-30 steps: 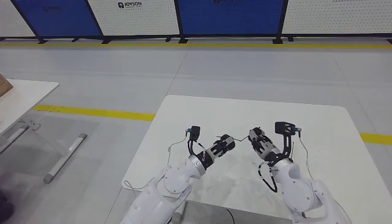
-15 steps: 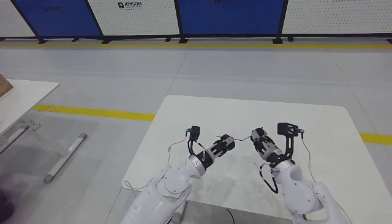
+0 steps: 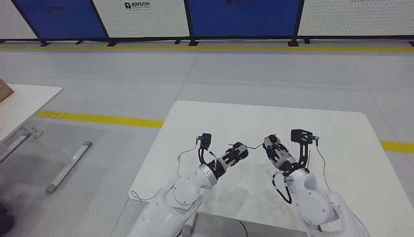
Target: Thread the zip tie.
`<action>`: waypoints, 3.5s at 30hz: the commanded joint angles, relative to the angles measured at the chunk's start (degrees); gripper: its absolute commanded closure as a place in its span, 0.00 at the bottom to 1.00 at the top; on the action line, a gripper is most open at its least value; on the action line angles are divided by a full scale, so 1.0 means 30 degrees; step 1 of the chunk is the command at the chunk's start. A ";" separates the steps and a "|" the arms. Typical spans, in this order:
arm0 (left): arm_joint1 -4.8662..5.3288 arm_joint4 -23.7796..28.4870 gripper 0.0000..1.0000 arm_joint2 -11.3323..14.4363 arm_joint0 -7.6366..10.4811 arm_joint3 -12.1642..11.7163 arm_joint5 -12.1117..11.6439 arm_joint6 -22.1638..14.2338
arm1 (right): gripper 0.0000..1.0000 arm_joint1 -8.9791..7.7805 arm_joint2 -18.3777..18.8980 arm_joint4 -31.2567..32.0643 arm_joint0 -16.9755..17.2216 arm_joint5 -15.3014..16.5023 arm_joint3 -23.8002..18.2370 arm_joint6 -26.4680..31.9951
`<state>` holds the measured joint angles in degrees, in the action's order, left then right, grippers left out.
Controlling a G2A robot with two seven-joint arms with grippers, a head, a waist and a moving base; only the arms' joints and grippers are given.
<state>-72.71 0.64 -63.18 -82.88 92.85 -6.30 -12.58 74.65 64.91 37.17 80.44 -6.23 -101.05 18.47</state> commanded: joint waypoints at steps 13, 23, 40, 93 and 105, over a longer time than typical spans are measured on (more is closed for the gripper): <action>0.0000 0.0000 1.00 0.0000 0.0000 0.0000 0.0000 0.0000 | 1.00 -0.0003 0.0198 -0.0051 0.0115 0.0120 -0.0011 0.0131; 0.0000 0.0000 1.00 0.0000 0.0000 0.0000 0.0000 0.0000 | 1.00 0.0082 -0.0075 -0.0192 -0.0155 0.0154 0.0354 0.0191; -0.0017 0.0322 1.00 -0.0031 -0.0030 -0.0015 -0.0032 0.0197 | 1.00 0.0201 -0.0141 -0.0948 -0.0020 0.0250 0.0554 -0.0324; 0.0059 0.1184 1.00 0.0238 0.0373 -0.0158 0.0073 0.0744 | 0.75 0.0116 0.0018 -0.0526 0.0079 0.0908 0.0280 0.0946; 0.0080 0.1170 1.00 0.0269 0.0319 -0.0144 0.0299 0.0835 | 0.92 0.0119 0.0249 -0.0951 0.0145 0.0801 0.0148 0.0616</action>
<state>-72.50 4.37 -62.41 -81.83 92.37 -5.38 -9.90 74.99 65.59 34.55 80.92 -3.68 -100.68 20.42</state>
